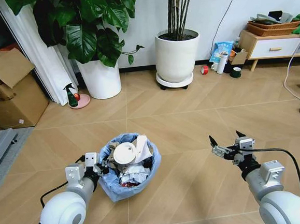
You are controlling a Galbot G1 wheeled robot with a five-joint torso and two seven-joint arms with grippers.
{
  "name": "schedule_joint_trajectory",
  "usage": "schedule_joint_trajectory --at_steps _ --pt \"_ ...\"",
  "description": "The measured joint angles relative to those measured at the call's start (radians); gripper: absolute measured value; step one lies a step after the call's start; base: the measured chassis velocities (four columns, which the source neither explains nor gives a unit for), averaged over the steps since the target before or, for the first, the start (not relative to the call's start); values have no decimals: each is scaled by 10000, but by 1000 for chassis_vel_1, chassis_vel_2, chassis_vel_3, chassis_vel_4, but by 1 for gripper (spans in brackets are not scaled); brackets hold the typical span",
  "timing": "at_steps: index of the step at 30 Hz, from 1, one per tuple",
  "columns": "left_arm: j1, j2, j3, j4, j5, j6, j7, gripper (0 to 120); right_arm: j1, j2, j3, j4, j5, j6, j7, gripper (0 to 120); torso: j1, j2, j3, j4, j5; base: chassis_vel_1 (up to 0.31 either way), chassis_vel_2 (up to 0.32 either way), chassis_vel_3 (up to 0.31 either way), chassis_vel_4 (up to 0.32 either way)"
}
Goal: Pick up the trash bin and place the garbage on the floor into it.
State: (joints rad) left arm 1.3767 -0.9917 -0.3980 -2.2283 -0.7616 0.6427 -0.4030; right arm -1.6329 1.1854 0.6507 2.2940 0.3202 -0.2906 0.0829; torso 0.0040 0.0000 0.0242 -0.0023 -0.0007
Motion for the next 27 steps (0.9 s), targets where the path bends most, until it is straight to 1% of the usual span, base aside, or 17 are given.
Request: schedule_joint_trajectory --at_steps 1,3,4,8,15,20,22,27 --pt "0 0 0 0 0 0 0 0 0 0 0 0 0 0 0 100 0 0 0 0 0 0 0 0 0" --pt "130 -248 -179 11 219 -17 53 0 -52 37 19 -82 124 -98 34 100 -1 0 -1 3 -1 0 0 0 0" --pt "160 -325 -229 26 271 -18 74 0 -65 18 20 -104 170 -130 45 100 0 0 -1 0 2 0 0 0 0" --pt "205 -497 -337 78 369 -28 142 0 -35 -111 21 -160 232 -186 56 100 -1 0 -1 2 2 31 -11 -17 8" --pt "223 -582 -317 106 421 -37 176 0 -27 -90 50 -183 243 -204 59 100 -1 0 -1 1 -1 75 -75 -75 73" --pt "215 -587 -267 147 422 -41 172 0 -21 49 53 -236 212 -151 54 100 -2 0 -3 1 -1 153 -156 -162 158" --pt "206 -597 -255 184 412 -56 161 0 -4 71 55 -277 225 -26 37 100 -4 0 -5 -3 2 153 -176 -171 107" --pt "175 -738 -217 471 366 -86 -57 0 100 89 72 -384 247 157 15 100 -6 0 -5 2 0 85 -82 -62 82"
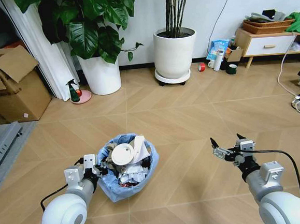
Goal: Pick up the trash bin and place the garbage on the floor into it.
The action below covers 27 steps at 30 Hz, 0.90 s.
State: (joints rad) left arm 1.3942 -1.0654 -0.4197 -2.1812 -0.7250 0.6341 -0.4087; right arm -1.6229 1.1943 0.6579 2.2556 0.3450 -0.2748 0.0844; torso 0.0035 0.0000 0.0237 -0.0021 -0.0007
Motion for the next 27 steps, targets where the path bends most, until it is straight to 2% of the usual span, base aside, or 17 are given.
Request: schedule_joint_trajectory --at_steps 9,11,12,15,18,25,27 --pt "110 -164 -68 130 -163 17 -517 0 19 73 45 -58 -33 85 -85 100 6 0 5 -2 0 -14 16 17 -16" --pt "106 -236 -150 343 -384 52 -1181 0 19 167 40 -103 -99 199 -124 100 5 0 4 -2 1 0 0 0 0" --pt "106 -236 -150 343 -384 52 -1181 0 19 167 40 -103 -99 199 -124 100 5 0 4 -2 1 0 0 0 0" --pt "-17 -334 -229 809 -682 136 -2190 0 8 188 49 -112 -125 284 -170 100 4 0 3 -1 2 0 0 0 0" --pt "-190 -388 -229 1155 -879 145 -2623 0 4 188 87 -122 -131 333 -192 100 4 -1 3 1 -3 0 0 0 0" --pt "-680 -486 -84 1724 -1156 -41 -2871 0 -42 195 138 -140 -136 409 -217 100 5 -1 4 -1 0 0 0 0 0" --pt "-1162 -576 116 2132 -1508 -146 -3257 0 -79 212 180 -150 -140 486 -232 100 5 -1 4 -3 1 0 0 0 0"
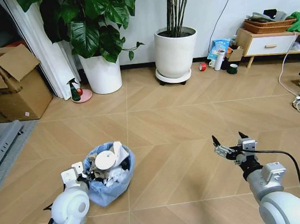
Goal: Pick up the trash bin and place the garbage on the floor into it.
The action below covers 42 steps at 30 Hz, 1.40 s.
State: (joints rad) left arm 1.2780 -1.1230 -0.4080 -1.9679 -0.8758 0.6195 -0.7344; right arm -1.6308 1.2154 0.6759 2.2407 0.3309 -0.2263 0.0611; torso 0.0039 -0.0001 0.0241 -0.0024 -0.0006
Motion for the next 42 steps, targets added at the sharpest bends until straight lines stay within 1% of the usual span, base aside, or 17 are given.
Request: schedule_joint_trajectory --at_steps 9,16,18,19,22,23,26,27,28,29,31,32,35,36,40,41,42 --pt "-843 -86 323 931 -106 -263 -213 0 -23 10 183 -90 40 90 -33 100 0 0 0 0 1 0 0 0 0" --pt "-871 -105 364 1070 -96 -254 -235 0 19 -1 182 -149 56 101 -40 100 0 0 -1 2 -1 0 0 0 0" --pt "-880 -100 367 1093 -76 -236 -252 9 70 -33 173 -185 74 103 -40 100 -1 0 -1 1 0 0 0 0 0" --pt "-880 -100 367 1093 -76 -236 -252 9 70 -33 173 -185 74 103 -40 100 -1 0 -1 1 0 0 0 0 0" --pt "-913 -79 396 1133 -67 -179 -244 24 190 -138 128 -221 152 99 -40 100 -1 0 -1 2 -1 0 0 0 0" --pt "-913 -79 396 1133 -67 -179 -244 24 190 -138 128 -221 152 99 -40 100 -1 0 -1 2 -1 0 0 0 0" --pt "-938 -79 443 1132 -73 -208 -235 38 256 -273 119 -222 269 72 -27 100 -1 0 -1 1 -1 0 0 0 0" --pt "-938 -78 448 1128 -74 -223 -234 39 265 -296 118 -223 281 70 -26 100 -1 0 -1 1 -1 0 0 0 0" --pt "-922 -72 465 1083 -77 -291 -230 46 294 -374 129 -224 350 46 -15 100 -1 1 -1 2 -2 0 0 0 0" --pt "-922 -72 465 1083 -77 -291 -230 46 294 -374 129 -224 350 46 -15 100 -1 1 -1 2 -2 0 0 0 0" --pt "-834 -43 474 940 -81 -430 -172 57 363 -515 192 -224 475 -1 -7 100 -1 0 -1 1 0 0 0 0 0" --pt "-834 -43 474 940 -81 -430 -172 57 363 -515 192 -224 475 -1 -7 100 -1 0 -1 1 0 0 0 0 0" --pt "-688 13 517 679 21 -804 -124 70 463 -718 298 -224 645 -49 -1 100 -1 0 -1 2 0 0 0 0 0" --pt "-688 13 517 679 21 -804 -124 70 463 -718 298 -224 645 -49 -1 100 -1 0 -1 2 0 0 0 0 0" --pt "-530 89 564 450 522 -1316 -20 88 526 -785 372 -221 788 -80 1 100 -1 0 -1 1 0 0 0 0 0" --pt "-530 89 564 450 522 -1316 -20 88 526 -785 372 -221 788 -80 1 100 -1 0 -1 1 0 0 0 0 0" --pt "-493 108 559 445 763 -1478 46 95 526 -792 388 -212 820 -94 1 100 -1 0 -1 2 -1 0 0 0 0"
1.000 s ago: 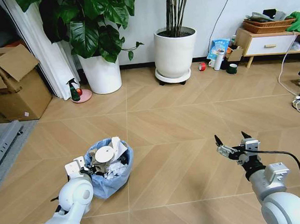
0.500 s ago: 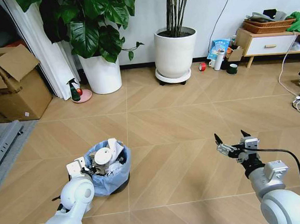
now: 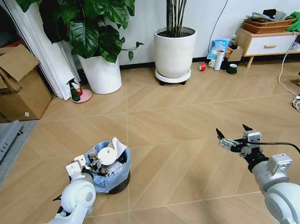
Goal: Pick up the trash bin and place the garbage on the floor into it.
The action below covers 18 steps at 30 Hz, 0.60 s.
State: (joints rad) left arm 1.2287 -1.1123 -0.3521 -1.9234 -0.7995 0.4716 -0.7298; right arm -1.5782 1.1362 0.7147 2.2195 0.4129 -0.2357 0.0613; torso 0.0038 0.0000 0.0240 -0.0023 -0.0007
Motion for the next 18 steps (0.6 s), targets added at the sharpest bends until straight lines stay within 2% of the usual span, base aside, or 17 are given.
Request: schedule_joint_trajectory --at_steps 3,9,13,18 --pt "119 45 -106 -24 255 -108 88 105 0 -62 51 23 71 -17 0 100 0 0 0 0 -1 0 0 0 0" --pt "412 93 -356 -326 343 -357 188 112 14 -128 158 119 215 -82 0 100 0 0 0 0 -1 0 0 0 0" --pt "872 113 -647 -819 504 -912 701 115 4 -112 267 308 344 -231 48 100 0 0 0 0 -3 0 0 0 0" --pt "1995 27 -1473 -1802 1677 -1535 2241 113 -120 105 439 527 378 -393 133 100 -1 0 0 1 -6 0 0 0 0"
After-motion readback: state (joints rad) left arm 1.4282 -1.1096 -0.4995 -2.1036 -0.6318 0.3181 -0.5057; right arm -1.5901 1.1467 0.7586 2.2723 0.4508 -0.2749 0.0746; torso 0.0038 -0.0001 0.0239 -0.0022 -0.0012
